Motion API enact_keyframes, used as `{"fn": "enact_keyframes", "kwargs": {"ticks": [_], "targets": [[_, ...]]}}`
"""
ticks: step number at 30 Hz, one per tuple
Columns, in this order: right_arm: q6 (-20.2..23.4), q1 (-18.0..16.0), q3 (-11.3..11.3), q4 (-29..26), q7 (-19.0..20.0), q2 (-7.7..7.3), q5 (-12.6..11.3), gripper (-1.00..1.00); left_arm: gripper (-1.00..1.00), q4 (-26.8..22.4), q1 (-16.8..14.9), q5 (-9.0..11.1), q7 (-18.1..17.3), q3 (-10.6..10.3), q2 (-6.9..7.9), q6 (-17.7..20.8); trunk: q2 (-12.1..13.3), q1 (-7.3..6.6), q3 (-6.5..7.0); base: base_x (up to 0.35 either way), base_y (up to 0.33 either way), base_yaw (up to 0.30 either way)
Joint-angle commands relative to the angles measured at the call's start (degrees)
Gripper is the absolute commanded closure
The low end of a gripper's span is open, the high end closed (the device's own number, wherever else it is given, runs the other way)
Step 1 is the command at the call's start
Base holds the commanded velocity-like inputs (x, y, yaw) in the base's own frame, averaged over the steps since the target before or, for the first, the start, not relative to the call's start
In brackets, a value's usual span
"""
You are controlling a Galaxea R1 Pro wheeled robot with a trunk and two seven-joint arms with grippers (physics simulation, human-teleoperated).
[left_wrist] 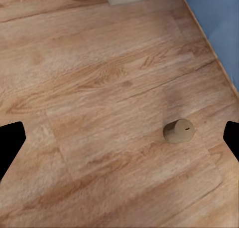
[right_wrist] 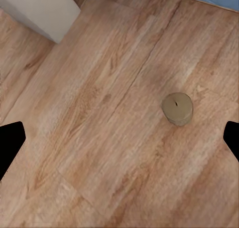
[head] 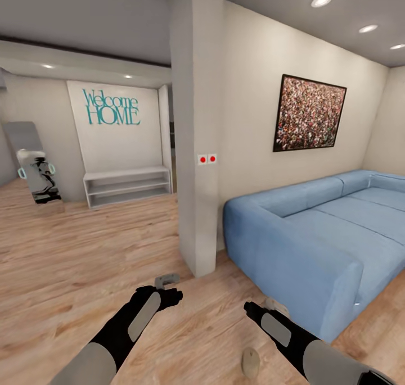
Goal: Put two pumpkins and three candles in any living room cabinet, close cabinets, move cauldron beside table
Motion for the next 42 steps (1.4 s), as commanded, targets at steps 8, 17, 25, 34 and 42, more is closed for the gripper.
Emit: {"fn": "enact_keyframes", "kwargs": {"ticks": [8, 17, 25, 34, 42], "targets": [[0.19, -0.05, 0.35, -0.14, -0.55, -0.06, -0.09, -1.0, -1.0, -0.08, -0.05, 0.66, 0.56, -0.14, 0.02, 0.09, -0.04, 0.03, -0.07, 0.336, 0.0, 0.0], [0.69, -0.07, 0.24, 3.8, -0.9, 0.22, -0.04, -1.0, -1.0, -0.23, -0.05, 0.61, 0.56, -0.14, 0.02, 0.13, -0.04, 0.03, -0.07, 0.336, 0.0, 0.0], [1.21, -0.06, 0.26, 11.39, -1.15, 0.31, -0.04, -1.0, -1.0, -0.58, -0.05, 0.98, 0.42, 0.43, 0.36, 0.45, -0.04, 0.03, -0.07, 0.329, 0.0, 0.0], [4.13, -0.07, 0.77, 11.8, -4.03, 0.53, 0.59, -1.0, -1.0, -12.26, 0.26, 15.72, -1.16, 6.72, 3.88, 18.28, -0.04, 0.03, -0.07, 0.05, 0.0, 0.0], [4.32, -0.07, 1.04, 11.48, -3.87, 0.62, 0.92, -1.0, -1.0, -13.66, 0.37, 23.63, -1.26, 7.64, 6.47, 20.75, -1.64, 0.91, -0.79, 0.001, 0.0, 0.0]]}}
